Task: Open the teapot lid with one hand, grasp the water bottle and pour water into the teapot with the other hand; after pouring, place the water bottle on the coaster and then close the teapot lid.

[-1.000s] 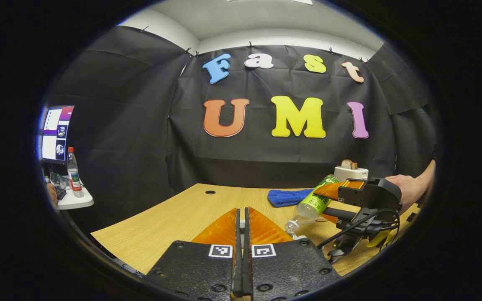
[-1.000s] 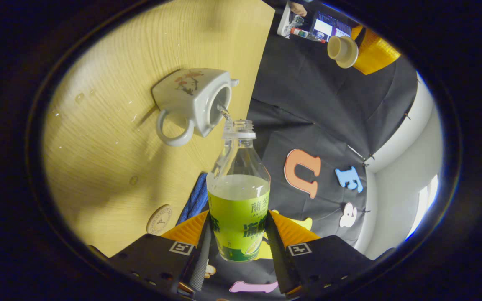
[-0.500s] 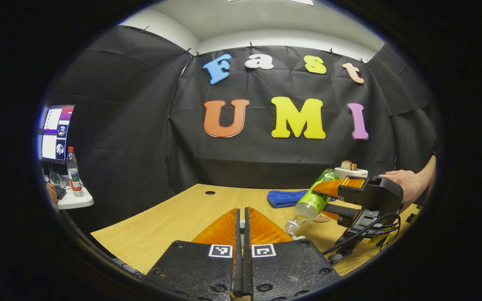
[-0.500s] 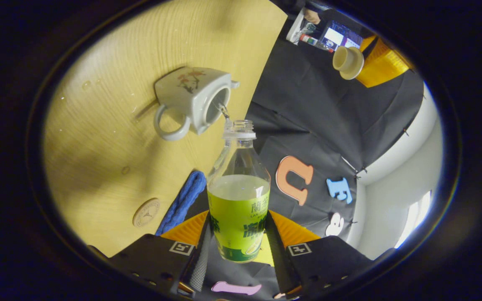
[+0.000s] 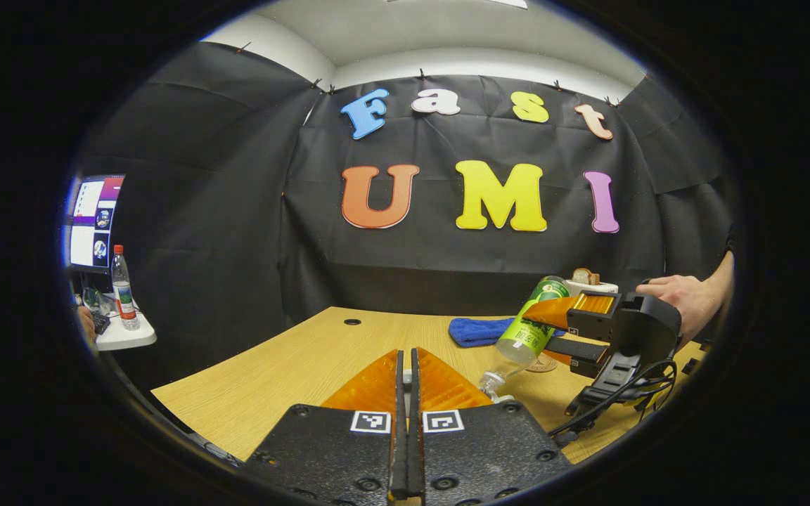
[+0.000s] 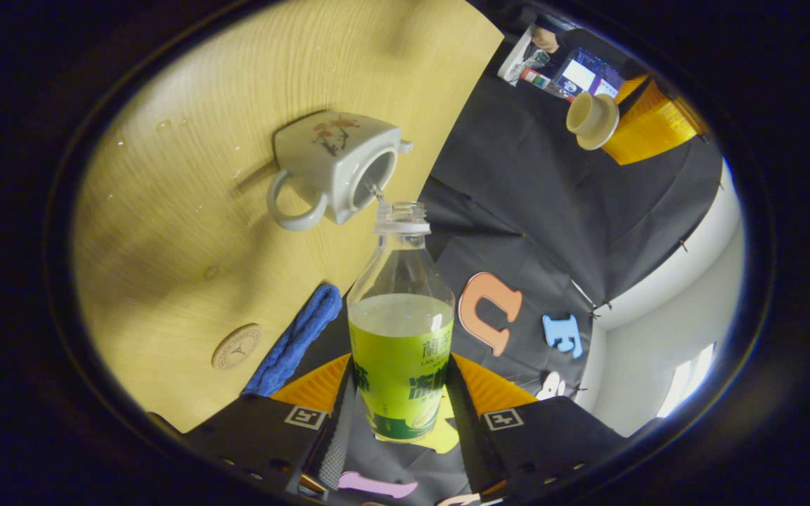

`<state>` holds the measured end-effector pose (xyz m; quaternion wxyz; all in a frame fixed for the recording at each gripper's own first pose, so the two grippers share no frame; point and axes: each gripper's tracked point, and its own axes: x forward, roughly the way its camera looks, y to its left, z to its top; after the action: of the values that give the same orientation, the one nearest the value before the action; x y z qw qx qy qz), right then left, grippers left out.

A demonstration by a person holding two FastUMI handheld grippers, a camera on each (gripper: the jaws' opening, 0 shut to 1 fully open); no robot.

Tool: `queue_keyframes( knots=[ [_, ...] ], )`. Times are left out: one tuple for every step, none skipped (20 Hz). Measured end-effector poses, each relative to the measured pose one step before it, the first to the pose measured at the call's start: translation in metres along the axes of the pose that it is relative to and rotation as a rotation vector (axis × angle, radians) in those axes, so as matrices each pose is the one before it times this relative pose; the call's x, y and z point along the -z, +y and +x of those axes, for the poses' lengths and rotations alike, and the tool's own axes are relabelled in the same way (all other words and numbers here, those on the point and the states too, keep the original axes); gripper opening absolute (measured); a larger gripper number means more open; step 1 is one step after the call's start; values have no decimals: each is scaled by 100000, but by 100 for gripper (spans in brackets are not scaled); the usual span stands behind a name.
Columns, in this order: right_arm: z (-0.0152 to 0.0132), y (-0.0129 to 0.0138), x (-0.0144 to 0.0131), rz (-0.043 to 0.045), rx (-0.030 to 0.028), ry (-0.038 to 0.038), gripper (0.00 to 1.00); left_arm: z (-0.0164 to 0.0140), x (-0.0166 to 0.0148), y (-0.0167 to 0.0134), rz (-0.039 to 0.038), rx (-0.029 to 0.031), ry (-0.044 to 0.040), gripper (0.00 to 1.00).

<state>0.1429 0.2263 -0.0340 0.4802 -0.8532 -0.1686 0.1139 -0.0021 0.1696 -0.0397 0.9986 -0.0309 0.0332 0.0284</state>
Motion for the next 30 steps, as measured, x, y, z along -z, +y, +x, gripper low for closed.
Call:
queue_keyframes(
  knots=[
    [-38,-38,-14,-279,16,0,66,31,-13,78,-121,-66,61,2],
    [45,-128,26,-104,339,1,66,-75,-14,9,-180,37,23,2],
    [12,-231,-75,-62,266,-65,67,-21,89,57,-40,-6,183,2],
    [2,-40,-89,-36,186,-142,66,54,-18,8,45,-4,-57,2],
    [19,33,-20,-350,96,-33,67,23,47,0,-102,225,74,2],
    [50,-103,-171,-335,110,-51,67,-83,-109,-57,27,95,-95,2],
    [2,1,35,-197,118,-199,67,57,-14,-74,147,5,73,2],
    [124,64,12,-334,-58,46,66,-67,76,-12,65,66,25,2],
    [85,-48,5,-265,-13,20,67,-93,-53,58,-19,-110,-58,2],
    [-53,55,-152,-27,29,-116,67,210,6,86,-95,-197,-5,2],
    [-43,57,2,-38,5,-198,66,85,78,70,-120,-145,62,2],
    [-94,-51,-116,119,171,-262,67,-103,47,58,-88,-148,81,2],
    [53,-113,-110,293,195,-255,66,-57,23,105,3,-190,122,2],
    [-121,87,-66,361,153,-12,66,-11,-11,172,-138,-158,-21,2],
    [32,-62,-83,589,54,-165,66,-124,-39,19,-76,-114,15,2],
    [-47,118,-87,750,-72,-228,66,-2,-9,129,84,-193,-118,2],
    [65,-69,-114,754,134,-25,66,56,-40,46,49,-85,-83,2],
    [140,80,40,874,-16,-64,66,-51,-21,6,-43,-131,-172,2],
    [72,100,58,1429,-311,70,66,-12,-64,64,-75,-173,-89,2],
    [59,320,73,2258,-985,-95,67,14,-24,77,-78,-178,-53,2],
    [126,405,75,4193,-2341,24,66,-70,11,159,-158,-353,-142,2],
    [-80,663,487,4419,-2032,364,67,75,-33,68,-218,-163,-158,2],
    [-49,285,193,4256,-1238,267,67,-26,-75,95,-88,-146,5,2],
    [-175,-3,103,4793,-291,308,67,-62,-15,63,183,-427,153,2],
    [-86,-83,320,5756,-168,278,66,-48,20,38,203,-534,150,2],
    [0,101,234,7229,-707,113,66,-48,-150,-101,213,160,-312,2],
    [-40,159,412,7860,-1112,1047,67,0,-172,-257,321,471,-259,2],
    [-257,66,486,7823,-1309,477,68,-171,-111,-218,488,261,-183,2],
    [-158,-133,297,7386,-767,601,68,-63,-89,-173,415,232,-15,2],
    [-266,-319,245,6401,-790,509,67,113,-44,-232,275,236,-41,2]
  ],
)
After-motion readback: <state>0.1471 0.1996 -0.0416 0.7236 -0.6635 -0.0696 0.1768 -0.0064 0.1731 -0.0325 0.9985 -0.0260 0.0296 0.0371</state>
